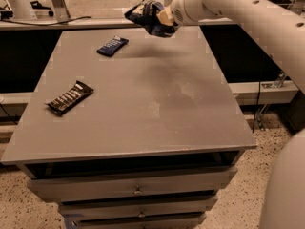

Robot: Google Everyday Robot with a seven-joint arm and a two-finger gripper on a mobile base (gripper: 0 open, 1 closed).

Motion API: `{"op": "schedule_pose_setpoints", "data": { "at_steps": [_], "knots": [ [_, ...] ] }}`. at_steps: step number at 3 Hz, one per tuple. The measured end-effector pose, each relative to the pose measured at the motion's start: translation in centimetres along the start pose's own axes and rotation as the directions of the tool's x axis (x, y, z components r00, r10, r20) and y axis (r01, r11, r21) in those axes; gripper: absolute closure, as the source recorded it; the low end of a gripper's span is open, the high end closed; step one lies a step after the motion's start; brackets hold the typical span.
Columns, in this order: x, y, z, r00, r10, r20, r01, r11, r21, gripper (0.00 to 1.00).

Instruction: Move blue chip bag near rxbar blueberry

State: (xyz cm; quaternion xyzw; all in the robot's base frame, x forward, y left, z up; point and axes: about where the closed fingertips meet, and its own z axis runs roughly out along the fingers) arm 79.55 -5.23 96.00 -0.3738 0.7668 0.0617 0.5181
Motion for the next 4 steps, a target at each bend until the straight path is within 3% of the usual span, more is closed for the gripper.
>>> {"op": "schedule_pose_setpoints", "data": {
  "at_steps": [2, 4],
  "knots": [
    [-1.3, 4.3, 5.5, 0.998, 0.057, 0.035, -0.054, 0.9950, -0.084, 1.00],
    [-0.2, 4.2, 8.6, 0.996, 0.068, 0.063, -0.065, 0.9968, -0.045, 1.00]
  ]
}}
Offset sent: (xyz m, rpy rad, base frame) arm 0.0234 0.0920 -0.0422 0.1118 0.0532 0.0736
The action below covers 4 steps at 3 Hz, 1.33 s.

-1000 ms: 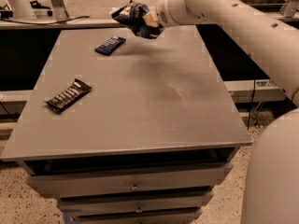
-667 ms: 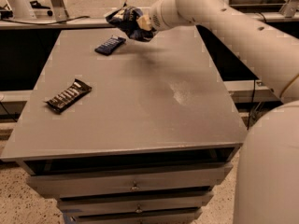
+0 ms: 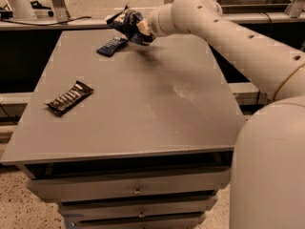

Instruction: Move blue chip bag near rxbar blueberry

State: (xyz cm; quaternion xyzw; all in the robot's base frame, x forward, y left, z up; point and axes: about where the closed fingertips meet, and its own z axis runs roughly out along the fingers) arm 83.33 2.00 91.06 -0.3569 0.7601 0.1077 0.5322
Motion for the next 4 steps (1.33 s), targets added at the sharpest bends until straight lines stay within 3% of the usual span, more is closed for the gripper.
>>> {"op": "schedule_pose_setpoints", "data": {
  "at_steps": [1, 4],
  "knots": [
    [0.5, -1.1, 0.9, 1.000, 0.006, 0.012, -0.006, 0.9994, 0.034, 0.83],
    [1.7, -2.2, 1.3, 1.000, 0.017, 0.012, -0.018, 0.9970, 0.075, 0.14]
  ]
}}
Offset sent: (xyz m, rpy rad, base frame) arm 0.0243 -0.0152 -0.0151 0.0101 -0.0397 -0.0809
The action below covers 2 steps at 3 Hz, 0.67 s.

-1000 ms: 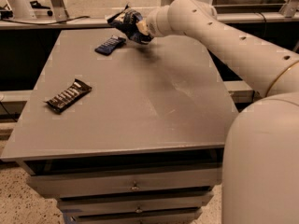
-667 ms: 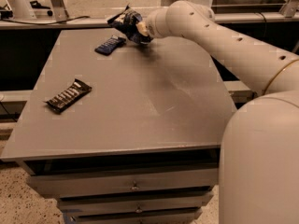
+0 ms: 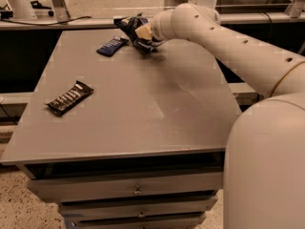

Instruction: Move blue chip bag near rxbar blueberry

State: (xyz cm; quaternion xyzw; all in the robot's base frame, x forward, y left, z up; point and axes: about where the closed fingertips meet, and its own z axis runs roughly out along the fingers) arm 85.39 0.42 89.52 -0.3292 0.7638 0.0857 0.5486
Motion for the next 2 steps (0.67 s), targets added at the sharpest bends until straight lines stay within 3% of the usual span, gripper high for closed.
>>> {"op": "schedule_pose_setpoints", "data": {
  "at_steps": [1, 2],
  "knots": [
    [-0.13, 0.52, -0.16, 1.000, 0.000, 0.003, 0.000, 0.9999, -0.016, 0.00],
    [-0.67, 0.80, -1.03, 1.000, 0.012, 0.018, -0.011, 0.9993, -0.036, 0.00]
  ]
}}
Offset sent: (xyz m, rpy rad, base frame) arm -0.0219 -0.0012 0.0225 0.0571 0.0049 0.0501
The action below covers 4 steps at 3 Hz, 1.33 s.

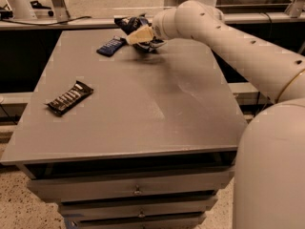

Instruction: Move blue chip bag near rxbar blueberry

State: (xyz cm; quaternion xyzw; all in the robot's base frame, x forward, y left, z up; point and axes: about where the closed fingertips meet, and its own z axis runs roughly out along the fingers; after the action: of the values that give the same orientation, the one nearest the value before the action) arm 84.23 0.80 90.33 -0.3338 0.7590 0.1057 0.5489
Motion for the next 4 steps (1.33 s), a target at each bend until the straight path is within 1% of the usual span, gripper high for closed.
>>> {"op": "schedule_pose_setpoints", "data": {
  "at_steps": [1, 2, 3, 4],
  "knots": [
    [-0.2, -1.2, -2.6, 0.999, 0.033, 0.027, -0.033, 0.9992, -0.025, 0.00],
    [1.2, -3.0, -6.7, 0.995, 0.074, 0.068, -0.068, 0.9948, -0.076, 0.00],
    [3.4, -3.9, -11.7, 0.991, 0.075, 0.113, -0.058, 0.9873, -0.148, 0.00],
    [5.3, -5.0, -16.6, 0.986, 0.046, 0.158, -0.012, 0.9785, -0.206, 0.00]
  ]
}}
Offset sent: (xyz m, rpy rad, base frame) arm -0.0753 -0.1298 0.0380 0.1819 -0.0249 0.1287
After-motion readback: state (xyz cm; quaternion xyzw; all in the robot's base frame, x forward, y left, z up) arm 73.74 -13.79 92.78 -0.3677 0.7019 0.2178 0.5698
